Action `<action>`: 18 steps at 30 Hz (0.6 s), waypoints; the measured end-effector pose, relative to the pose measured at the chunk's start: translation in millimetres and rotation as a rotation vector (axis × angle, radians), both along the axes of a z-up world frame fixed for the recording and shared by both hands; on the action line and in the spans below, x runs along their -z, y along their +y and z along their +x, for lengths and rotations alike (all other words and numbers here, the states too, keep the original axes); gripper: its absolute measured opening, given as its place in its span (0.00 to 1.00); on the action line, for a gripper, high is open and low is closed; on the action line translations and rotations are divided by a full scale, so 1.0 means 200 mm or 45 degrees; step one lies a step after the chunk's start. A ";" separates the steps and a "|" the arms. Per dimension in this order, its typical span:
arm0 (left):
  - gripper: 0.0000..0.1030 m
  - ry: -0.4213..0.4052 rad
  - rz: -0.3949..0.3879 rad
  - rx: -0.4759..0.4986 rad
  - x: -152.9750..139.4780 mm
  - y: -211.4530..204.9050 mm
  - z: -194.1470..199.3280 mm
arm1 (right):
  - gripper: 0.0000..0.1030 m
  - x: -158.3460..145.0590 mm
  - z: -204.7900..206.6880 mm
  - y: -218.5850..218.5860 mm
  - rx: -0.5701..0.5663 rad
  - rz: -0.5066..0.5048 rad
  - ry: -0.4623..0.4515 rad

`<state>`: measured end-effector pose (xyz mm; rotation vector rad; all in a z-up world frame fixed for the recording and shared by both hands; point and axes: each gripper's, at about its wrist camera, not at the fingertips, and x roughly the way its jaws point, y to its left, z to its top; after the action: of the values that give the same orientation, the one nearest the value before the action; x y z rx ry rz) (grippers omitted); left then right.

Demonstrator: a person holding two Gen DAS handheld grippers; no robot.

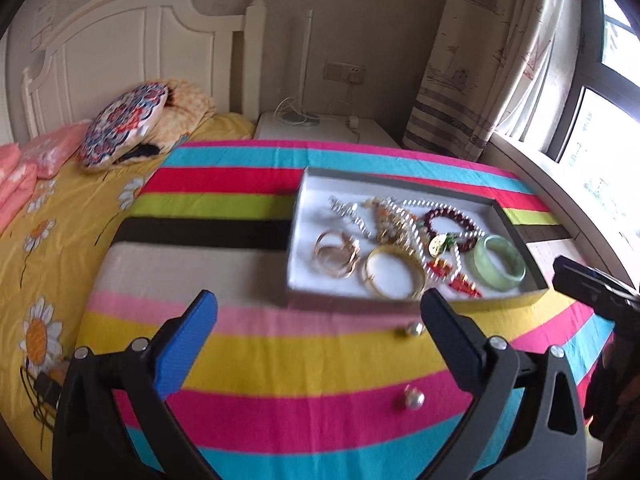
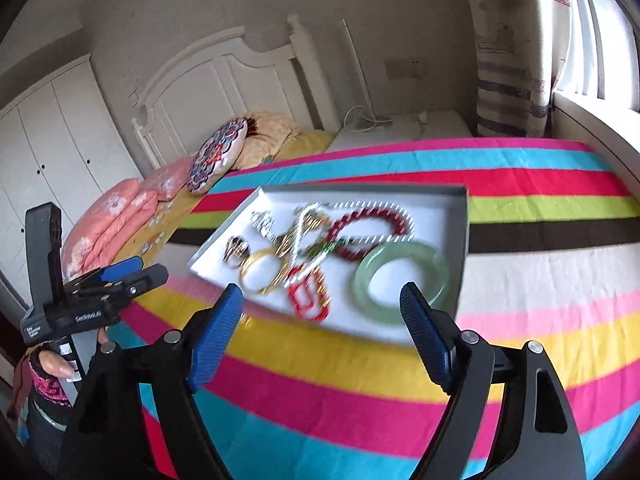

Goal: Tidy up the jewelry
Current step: 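Move both tools back toward the two pearl earrings on the bedspread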

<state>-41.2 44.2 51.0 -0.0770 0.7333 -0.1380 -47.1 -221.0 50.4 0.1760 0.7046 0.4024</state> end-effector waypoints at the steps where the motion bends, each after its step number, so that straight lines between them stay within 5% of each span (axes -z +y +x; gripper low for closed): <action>1: 0.98 0.013 0.000 -0.014 0.02 0.01 -0.02 | 0.77 0.02 -0.03 0.04 -0.011 -0.014 0.010; 10: 0.98 0.090 -0.017 -0.048 0.16 0.11 -0.19 | 0.77 0.15 -0.23 0.42 -0.235 -0.242 0.052; 18: 0.98 0.158 -0.110 -0.116 0.24 0.19 -0.18 | 0.45 0.20 -0.25 0.67 -0.376 -0.436 -0.010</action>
<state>-77.0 81.7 3.0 -0.2021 0.8459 -0.0784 -96.7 -86.3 11.0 -0.2564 0.7831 0.5561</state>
